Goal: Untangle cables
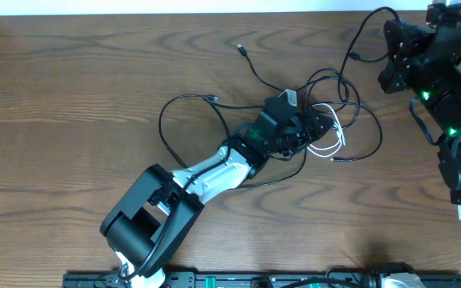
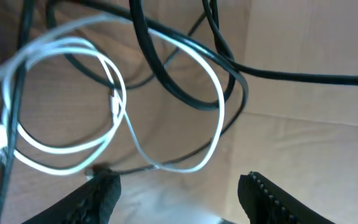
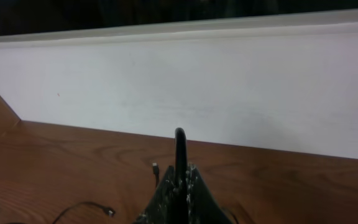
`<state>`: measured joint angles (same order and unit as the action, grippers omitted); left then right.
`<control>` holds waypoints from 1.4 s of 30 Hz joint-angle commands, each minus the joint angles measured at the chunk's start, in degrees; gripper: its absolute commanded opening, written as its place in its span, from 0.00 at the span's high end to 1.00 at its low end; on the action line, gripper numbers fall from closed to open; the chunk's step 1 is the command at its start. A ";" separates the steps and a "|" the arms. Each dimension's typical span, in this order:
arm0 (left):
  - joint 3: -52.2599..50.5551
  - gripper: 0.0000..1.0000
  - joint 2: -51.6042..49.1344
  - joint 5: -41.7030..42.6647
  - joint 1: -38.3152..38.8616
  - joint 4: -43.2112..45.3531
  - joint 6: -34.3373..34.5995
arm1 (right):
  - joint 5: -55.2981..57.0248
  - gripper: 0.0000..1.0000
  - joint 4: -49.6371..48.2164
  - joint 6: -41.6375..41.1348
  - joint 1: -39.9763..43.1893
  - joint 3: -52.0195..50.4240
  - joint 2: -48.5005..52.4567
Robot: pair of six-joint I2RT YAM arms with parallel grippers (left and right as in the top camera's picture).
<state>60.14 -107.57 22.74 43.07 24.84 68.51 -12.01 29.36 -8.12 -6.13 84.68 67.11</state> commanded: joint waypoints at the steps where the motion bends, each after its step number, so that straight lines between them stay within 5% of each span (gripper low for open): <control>1: 0.79 0.34 -0.57 -8.17 1.44 0.15 -7.56 | -0.39 0.99 -0.26 -0.63 -0.31 1.18 -0.48; 20: 0.81 0.34 -7.61 -6.67 5.14 15.80 -12.90 | -0.39 0.99 -0.24 -0.63 -0.31 1.18 -0.48; 28: 0.85 0.34 -9.14 -13.64 6.03 17.29 -11.80 | -0.42 0.99 -0.26 -0.66 -0.31 1.18 -0.48; 32: 0.85 0.63 -10.23 -12.37 6.05 17.25 -12.57 | -0.42 0.99 -0.26 -0.66 -0.31 1.18 -0.52; 36: 0.85 0.75 -10.23 -9.99 6.14 18.43 -12.59 | -0.42 0.99 -0.28 -0.66 -0.31 1.18 -0.59; 39: 0.85 0.92 -10.19 -7.50 6.08 20.11 -13.55 | -0.42 0.99 -0.26 -0.66 -0.31 1.18 -0.59; 42: 0.85 0.93 -9.70 -5.33 5.60 21.14 -16.09 | -0.39 0.99 -0.24 -0.63 -0.31 1.18 -0.66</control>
<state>60.16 -117.49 14.15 48.97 45.36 55.59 -12.03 29.36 -8.14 -6.13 84.68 67.11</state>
